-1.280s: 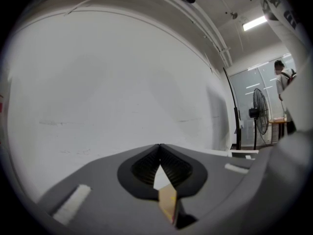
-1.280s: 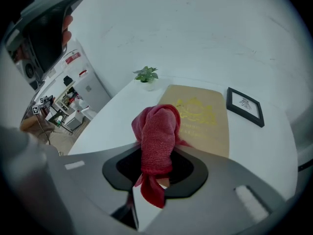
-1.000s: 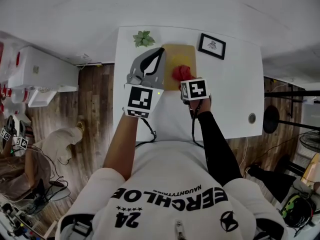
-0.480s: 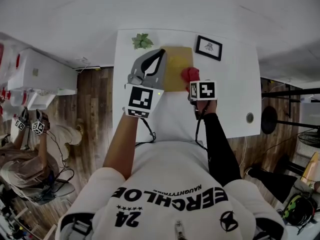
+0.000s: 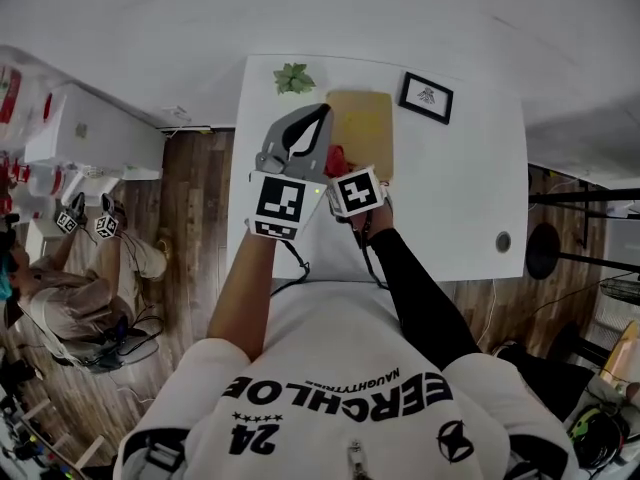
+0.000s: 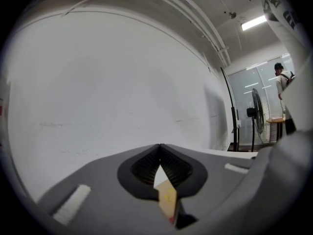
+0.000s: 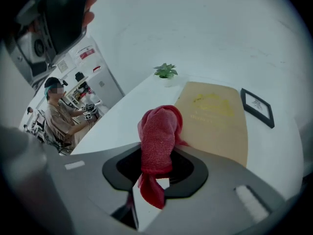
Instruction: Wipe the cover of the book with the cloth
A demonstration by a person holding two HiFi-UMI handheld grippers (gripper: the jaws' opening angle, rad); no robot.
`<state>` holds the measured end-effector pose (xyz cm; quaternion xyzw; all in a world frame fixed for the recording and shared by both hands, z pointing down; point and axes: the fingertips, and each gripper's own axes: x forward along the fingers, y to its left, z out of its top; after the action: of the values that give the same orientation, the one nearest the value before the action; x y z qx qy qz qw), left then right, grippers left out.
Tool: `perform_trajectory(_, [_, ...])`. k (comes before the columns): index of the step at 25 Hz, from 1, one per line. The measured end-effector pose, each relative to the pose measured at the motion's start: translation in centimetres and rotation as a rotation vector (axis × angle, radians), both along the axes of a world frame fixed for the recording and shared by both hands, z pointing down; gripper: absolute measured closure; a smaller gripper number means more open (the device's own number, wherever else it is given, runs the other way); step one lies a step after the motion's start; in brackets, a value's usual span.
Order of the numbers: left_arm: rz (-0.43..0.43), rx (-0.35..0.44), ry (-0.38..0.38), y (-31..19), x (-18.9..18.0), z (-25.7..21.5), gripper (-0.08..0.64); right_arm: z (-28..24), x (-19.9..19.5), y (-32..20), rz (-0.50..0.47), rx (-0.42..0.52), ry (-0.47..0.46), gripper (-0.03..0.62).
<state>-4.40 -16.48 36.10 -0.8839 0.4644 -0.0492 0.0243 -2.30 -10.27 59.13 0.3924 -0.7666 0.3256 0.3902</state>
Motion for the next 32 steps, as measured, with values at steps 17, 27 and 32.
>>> perform_trajectory(17, [-0.178,-0.005,-0.075,4.7,-0.1,-0.6,0.514,0.6,15.1,-0.5,0.254,0.0,0.003,0.486])
perform_trajectory(27, [-0.218,0.025,-0.096,6.6,0.2,-1.8,0.514,-3.0,8.8,-0.1,0.075,0.075,-0.105,0.486])
perform_trajectory(32, [-0.219,0.029,-0.098,7.6,0.1,-2.3,0.514,-2.5,4.2,1.2,-0.046,0.074,-0.083,0.486])
